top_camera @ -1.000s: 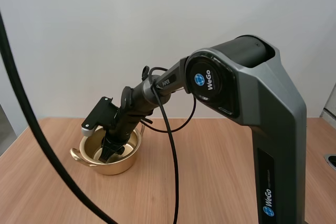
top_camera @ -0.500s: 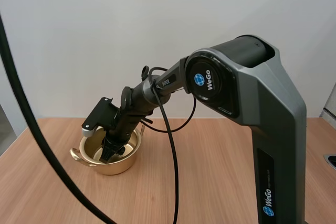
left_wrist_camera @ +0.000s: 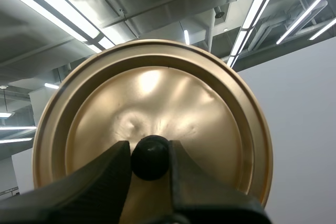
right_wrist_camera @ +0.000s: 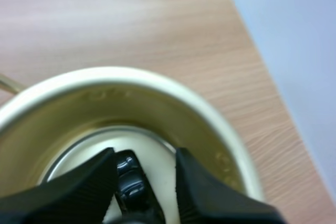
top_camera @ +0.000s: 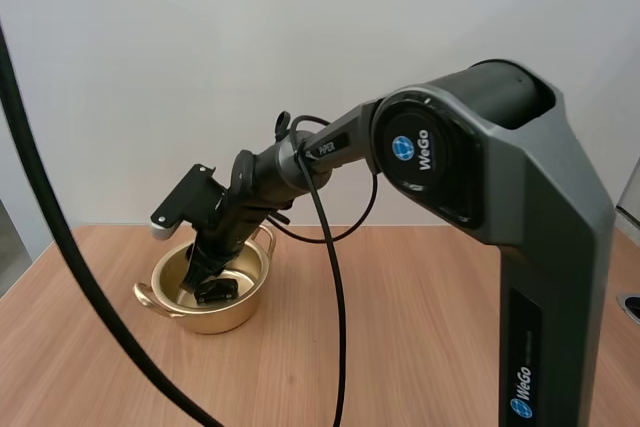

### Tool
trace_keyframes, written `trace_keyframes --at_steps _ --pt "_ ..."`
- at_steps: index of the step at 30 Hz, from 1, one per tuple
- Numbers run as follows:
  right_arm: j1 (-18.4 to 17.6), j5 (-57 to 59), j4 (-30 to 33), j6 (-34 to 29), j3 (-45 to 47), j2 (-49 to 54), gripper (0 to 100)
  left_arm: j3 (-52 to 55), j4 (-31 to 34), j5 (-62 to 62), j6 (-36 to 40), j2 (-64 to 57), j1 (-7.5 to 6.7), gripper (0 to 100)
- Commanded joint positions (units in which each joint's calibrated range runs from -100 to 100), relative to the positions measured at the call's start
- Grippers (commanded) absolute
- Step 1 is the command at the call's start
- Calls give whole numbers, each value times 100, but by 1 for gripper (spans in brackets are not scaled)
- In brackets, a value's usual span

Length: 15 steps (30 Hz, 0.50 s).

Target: Open the pot, put the car inside, and close it

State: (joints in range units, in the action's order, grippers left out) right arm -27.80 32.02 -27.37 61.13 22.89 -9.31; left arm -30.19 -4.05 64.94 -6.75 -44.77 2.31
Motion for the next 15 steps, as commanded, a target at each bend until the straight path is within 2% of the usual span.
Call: trace_keyframes --at_steps 1,2,8,11,15 --pt "8 -17 6 -3 -8 502 14 4 -1 3 -1 -2 4 0" --pt "17 26 6 -3 -8 678 0 4 -1 3 -1 -2 4 0" --pt "320 401 6 -222 -8 2049 0 4 -1 256 -1 9 4 0" --pt "676 650 6 -726 -8 2669 0 4 -1 239 69 38 4 0" --pt "1335 833 6 -1212 8 3406 0 144 -1 -216 69 50 4 0"
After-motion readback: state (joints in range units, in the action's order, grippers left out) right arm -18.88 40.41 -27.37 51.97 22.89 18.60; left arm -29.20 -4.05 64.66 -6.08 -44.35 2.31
